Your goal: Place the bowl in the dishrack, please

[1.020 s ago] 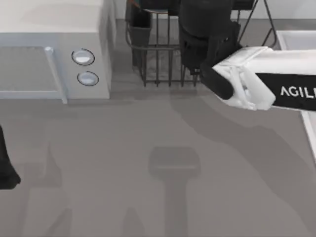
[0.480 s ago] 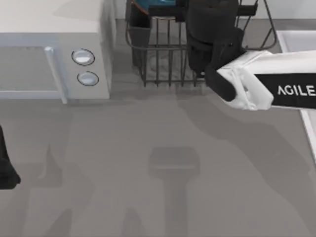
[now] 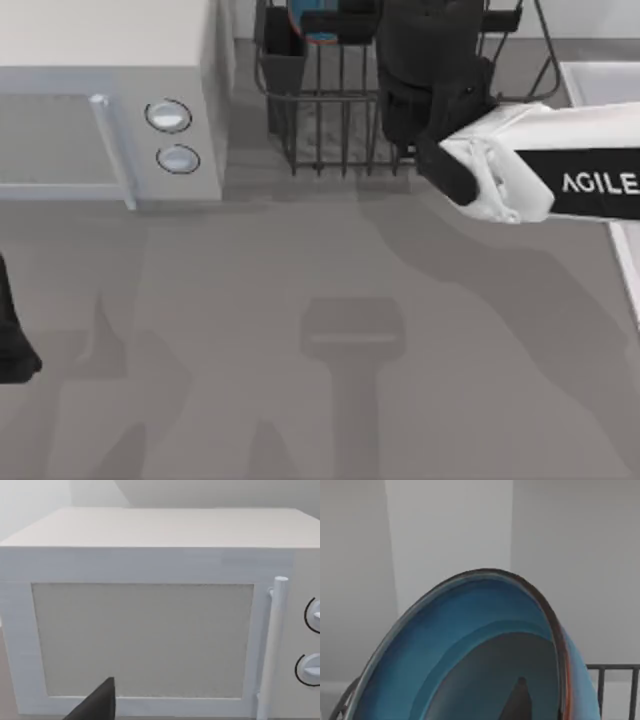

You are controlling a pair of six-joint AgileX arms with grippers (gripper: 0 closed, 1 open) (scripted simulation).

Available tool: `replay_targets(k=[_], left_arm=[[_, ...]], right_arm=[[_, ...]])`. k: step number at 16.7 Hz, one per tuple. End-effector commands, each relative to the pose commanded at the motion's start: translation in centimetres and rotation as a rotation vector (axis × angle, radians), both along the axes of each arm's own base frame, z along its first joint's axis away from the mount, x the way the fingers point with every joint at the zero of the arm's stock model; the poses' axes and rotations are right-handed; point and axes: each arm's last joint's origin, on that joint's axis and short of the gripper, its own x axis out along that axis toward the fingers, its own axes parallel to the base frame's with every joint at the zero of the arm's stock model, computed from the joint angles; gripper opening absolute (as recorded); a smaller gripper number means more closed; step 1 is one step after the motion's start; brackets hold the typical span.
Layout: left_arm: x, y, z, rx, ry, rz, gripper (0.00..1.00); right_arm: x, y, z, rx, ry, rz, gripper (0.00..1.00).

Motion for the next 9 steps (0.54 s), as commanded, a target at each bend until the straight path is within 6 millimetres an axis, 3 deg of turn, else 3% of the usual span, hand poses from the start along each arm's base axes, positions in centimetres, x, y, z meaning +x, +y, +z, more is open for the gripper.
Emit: replay_targets(k=[3,9], left_arm=[[0.00,0.00,0.00,0.000,0.000,0.000,1.00],[0.00,0.00,0.00,0.000,0.000,0.000,1.00]], right_arm=[[0.00,0.00,0.00,0.000,0.000,0.000,0.98],[0.00,0.00,0.00,0.000,0.000,0.000,1.00]])
